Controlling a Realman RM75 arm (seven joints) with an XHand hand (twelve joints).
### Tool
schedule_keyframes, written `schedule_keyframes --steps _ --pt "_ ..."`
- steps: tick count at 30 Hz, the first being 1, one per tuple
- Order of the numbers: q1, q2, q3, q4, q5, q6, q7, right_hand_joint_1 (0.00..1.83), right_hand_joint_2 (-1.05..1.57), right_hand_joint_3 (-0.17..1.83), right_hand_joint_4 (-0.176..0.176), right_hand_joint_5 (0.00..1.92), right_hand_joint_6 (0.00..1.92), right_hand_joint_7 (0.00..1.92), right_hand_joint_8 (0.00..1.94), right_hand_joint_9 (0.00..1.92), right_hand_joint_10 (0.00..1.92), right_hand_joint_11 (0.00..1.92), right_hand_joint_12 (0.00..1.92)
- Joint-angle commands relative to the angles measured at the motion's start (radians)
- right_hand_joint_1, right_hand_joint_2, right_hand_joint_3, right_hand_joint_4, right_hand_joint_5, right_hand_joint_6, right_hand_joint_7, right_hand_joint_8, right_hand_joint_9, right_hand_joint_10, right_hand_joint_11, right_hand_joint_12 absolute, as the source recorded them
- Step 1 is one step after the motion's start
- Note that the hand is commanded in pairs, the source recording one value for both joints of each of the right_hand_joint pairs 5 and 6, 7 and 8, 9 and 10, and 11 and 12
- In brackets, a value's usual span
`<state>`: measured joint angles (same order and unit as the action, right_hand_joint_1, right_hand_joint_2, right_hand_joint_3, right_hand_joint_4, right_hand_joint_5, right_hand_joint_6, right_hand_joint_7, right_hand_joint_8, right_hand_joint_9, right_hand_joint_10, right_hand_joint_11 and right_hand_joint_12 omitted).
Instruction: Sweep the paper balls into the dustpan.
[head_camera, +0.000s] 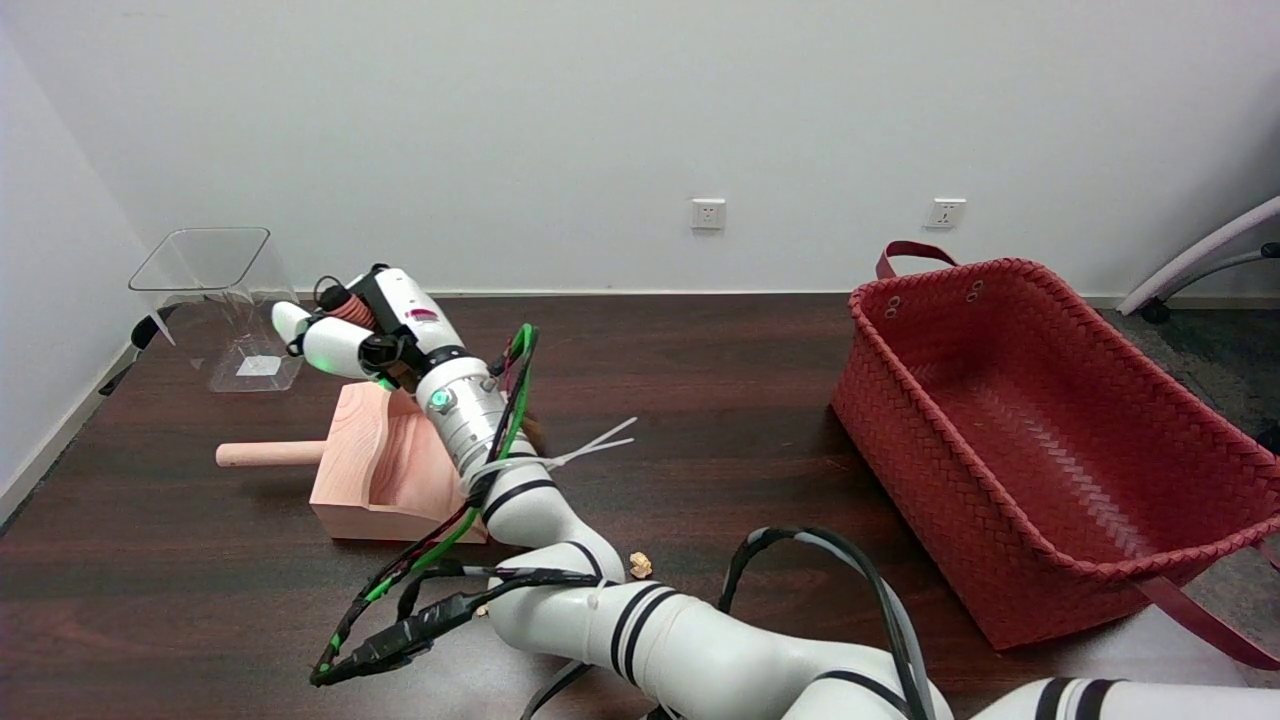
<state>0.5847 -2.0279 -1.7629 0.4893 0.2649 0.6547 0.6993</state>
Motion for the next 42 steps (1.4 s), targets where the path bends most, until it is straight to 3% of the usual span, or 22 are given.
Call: schedule_keyframes --steps 1,7,17,24,30,39,41,42 --pt "0.054 -0.028 -0.044 -0.061 0.019 -0.064 0.144 0.65 1.57 0.34 0.000 1.92 1.92 1.92 1.92 1.92 1.92 1.92 1.92" --pt "0.061 -0.027 -0.044 -0.071 0.019 -0.048 0.225 0.62 1.57 0.34 0.000 1.92 1.92 1.92 1.92 1.92 1.92 1.92 1.92" --pt "0.053 -0.018 -0.036 -0.009 0.013 0.124 0.244 0.61 1.57 0.30 0.000 1.92 1.92 1.92 1.92 1.92 1.92 1.92 1.92" --pt "0.026 -0.008 -0.036 0.142 -0.062 0.104 0.133 0.74 1.49 0.21 0.000 1.92 1.92 1.92 1.92 1.92 1.92 1.92 1.92" --pt "-0.002 0.008 -0.039 0.253 -0.092 0.077 0.088 0.82 1.39 0.32 0.000 1.92 1.92 1.92 1.92 1.92 1.92 1.92 1.92" --pt "-0.082 0.074 -0.039 0.442 -0.179 -0.089 0.054 0.88 1.33 0.44 0.000 1.92 1.92 1.92 1.92 1.92 1.92 1.92 1.92" --pt "-0.058 0.017 -0.138 0.540 -0.237 -0.040 0.116 0.88 1.33 0.46 0.000 1.92 1.92 1.92 1.92 1.92 1.92 1.92 1.92" --pt "-0.094 0.089 -0.036 0.426 -0.172 -0.083 0.054 0.88 1.33 0.47 0.000 1.92 1.92 1.92 1.92 1.92 1.92 1.92 1.92"
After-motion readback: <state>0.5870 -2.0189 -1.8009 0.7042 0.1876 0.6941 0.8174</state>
